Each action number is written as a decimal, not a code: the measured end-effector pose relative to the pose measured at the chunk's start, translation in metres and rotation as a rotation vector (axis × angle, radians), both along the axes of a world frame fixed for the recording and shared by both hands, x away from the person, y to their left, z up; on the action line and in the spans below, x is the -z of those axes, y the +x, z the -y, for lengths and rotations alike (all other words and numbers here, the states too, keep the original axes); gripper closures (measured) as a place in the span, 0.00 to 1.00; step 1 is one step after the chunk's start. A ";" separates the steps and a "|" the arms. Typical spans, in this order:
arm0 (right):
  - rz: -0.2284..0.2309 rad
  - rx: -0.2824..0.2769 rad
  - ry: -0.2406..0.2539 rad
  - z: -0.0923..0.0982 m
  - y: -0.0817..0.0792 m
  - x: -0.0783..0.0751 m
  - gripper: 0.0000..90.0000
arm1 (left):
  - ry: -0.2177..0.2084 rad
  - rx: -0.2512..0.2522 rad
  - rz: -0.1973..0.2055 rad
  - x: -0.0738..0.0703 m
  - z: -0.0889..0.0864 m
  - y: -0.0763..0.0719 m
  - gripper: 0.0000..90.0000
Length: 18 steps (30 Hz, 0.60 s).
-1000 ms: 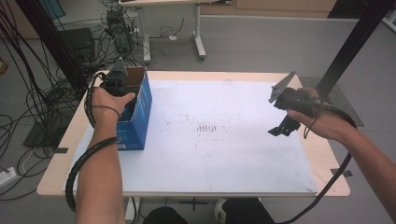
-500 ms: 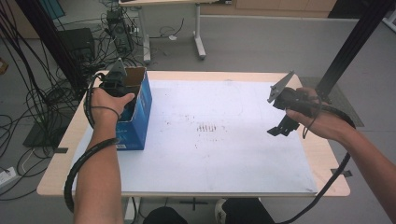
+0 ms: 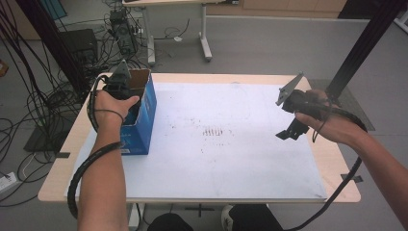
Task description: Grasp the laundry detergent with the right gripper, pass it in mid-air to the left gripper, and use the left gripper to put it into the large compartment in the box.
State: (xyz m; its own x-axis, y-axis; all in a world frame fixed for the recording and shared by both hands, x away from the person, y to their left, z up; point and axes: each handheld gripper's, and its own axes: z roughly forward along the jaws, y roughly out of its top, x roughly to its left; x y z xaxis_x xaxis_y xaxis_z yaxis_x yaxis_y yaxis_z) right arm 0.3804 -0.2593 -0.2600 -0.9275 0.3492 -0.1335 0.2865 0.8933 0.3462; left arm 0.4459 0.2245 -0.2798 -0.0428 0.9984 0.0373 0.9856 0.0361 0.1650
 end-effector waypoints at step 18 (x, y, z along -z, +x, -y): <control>0.001 0.001 -0.001 0.000 0.000 0.001 0.01 | -0.001 -0.005 0.004 0.001 0.000 0.001 0.41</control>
State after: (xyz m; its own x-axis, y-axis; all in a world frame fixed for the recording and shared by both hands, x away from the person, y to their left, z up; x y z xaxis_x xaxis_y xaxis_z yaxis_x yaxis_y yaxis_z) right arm 0.3805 -0.2590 -0.2607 -0.9270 0.3499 -0.1347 0.2869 0.8933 0.3461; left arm 0.4464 0.2249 -0.2803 -0.0477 0.9982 0.0356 0.9848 0.0411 0.1686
